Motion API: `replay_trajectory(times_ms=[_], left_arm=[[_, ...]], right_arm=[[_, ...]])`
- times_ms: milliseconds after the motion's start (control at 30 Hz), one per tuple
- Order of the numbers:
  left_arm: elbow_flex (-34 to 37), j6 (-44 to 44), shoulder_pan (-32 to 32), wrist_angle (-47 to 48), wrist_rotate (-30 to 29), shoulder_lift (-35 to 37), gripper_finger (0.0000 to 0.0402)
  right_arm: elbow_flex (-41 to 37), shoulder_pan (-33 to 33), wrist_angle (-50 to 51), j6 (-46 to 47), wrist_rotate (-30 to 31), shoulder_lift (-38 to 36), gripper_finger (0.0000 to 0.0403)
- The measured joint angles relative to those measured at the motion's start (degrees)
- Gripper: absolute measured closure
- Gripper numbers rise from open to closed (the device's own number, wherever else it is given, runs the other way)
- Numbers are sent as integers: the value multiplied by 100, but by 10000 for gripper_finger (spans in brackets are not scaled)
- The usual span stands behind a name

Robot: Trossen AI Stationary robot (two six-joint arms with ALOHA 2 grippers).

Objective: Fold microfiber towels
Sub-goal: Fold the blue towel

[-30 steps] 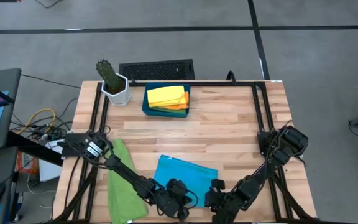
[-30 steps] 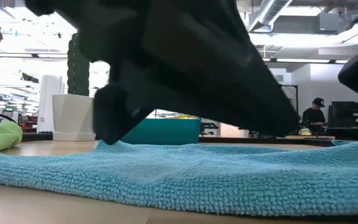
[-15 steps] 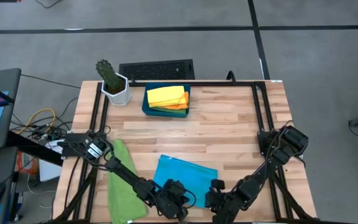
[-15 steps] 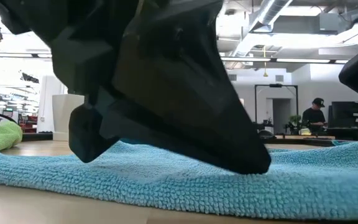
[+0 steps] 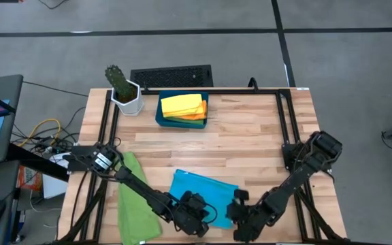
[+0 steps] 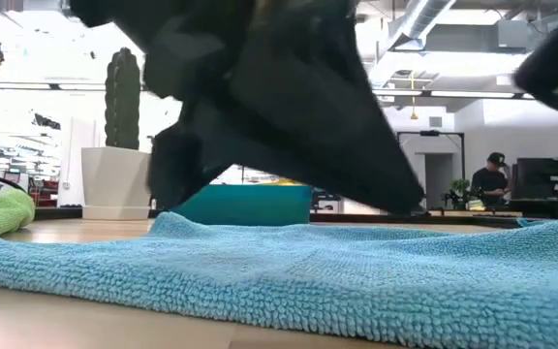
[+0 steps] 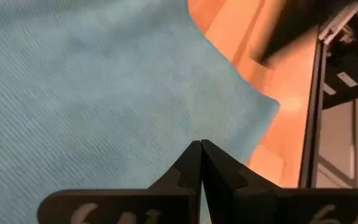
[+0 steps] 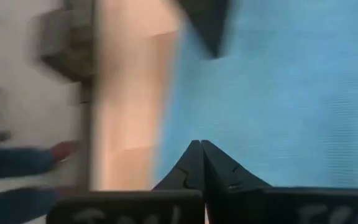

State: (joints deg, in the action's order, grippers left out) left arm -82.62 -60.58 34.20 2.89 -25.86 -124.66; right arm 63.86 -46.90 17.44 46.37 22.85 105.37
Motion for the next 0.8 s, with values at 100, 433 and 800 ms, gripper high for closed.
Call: replay_trajectory(times_ms=[100,433,800], left_arm=[[-229,258,-89,394,-47,11,401],[-113,457,-437,1401,-209,0,401],[156,1769,-1236,1356,128,29,402]], right_arm=[[-32,233,499,7,401,-86,387],[-560,937,568,-22,251,150,383],[-745,1661,751,-893,334,133,386]])
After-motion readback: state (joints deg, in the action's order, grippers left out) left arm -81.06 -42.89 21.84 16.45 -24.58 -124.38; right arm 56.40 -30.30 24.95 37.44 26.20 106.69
